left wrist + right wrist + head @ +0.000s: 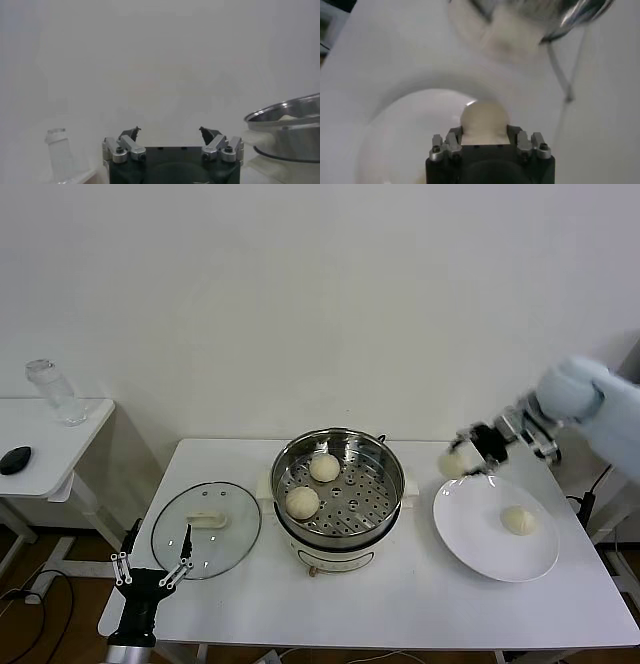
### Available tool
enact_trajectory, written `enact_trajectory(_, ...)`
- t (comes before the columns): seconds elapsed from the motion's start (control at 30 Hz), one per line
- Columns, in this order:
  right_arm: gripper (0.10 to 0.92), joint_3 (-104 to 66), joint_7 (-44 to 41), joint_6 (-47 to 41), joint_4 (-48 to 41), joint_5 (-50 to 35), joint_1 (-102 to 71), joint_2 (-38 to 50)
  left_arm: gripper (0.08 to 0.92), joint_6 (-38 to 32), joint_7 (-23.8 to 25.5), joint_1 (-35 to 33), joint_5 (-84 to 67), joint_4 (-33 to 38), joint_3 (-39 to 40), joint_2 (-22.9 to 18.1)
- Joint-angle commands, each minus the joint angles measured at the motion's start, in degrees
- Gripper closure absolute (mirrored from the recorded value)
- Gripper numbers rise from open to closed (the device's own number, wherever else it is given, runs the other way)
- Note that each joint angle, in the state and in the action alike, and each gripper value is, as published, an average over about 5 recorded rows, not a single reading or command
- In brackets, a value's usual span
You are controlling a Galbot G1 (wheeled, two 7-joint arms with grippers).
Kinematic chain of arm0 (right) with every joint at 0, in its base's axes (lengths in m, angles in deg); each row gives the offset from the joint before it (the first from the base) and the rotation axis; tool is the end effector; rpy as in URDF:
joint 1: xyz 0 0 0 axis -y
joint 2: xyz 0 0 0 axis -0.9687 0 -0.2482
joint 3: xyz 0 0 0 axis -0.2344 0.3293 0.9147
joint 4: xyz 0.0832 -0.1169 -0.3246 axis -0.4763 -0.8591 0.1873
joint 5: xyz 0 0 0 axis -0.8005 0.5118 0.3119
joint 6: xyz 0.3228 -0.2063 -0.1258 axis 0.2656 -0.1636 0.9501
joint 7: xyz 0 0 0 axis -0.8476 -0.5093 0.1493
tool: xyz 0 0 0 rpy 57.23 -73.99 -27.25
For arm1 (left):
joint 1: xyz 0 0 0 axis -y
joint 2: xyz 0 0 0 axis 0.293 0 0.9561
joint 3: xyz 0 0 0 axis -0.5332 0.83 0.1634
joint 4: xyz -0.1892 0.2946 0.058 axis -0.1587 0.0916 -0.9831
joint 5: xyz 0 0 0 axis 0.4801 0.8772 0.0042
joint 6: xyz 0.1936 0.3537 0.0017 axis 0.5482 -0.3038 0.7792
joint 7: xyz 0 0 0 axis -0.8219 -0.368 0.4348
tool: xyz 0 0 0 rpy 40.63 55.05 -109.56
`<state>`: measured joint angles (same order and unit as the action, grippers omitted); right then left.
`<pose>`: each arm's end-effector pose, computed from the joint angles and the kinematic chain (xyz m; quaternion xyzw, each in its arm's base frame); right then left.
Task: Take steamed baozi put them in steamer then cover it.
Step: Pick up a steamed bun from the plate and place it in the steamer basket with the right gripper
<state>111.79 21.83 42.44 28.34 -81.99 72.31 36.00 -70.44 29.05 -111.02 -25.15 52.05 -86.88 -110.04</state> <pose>0.5727 -0.1327 -0.0144 0.5752 -0.4597 0.6582 0.1568 0.1798 0.0855 -0.3651 -0.0033 0.9838 0.1450 0.1053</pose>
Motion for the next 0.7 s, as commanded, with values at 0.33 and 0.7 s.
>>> enact_trajectory(0.33,0.391,16.4,1.8,18.8,12.4,6.4,14.7,-19.2,0.177,-0.1,-0.1,-0.1,-0.1,0.0,0.2,0.0)
enact_trajectory(0.7,0.389,15.8,1.1,25.4,13.0,15.4,5.5,-20.0,0.177,-0.1,-0.2,-0.8,0.0,0.6,0.2,-0.4)
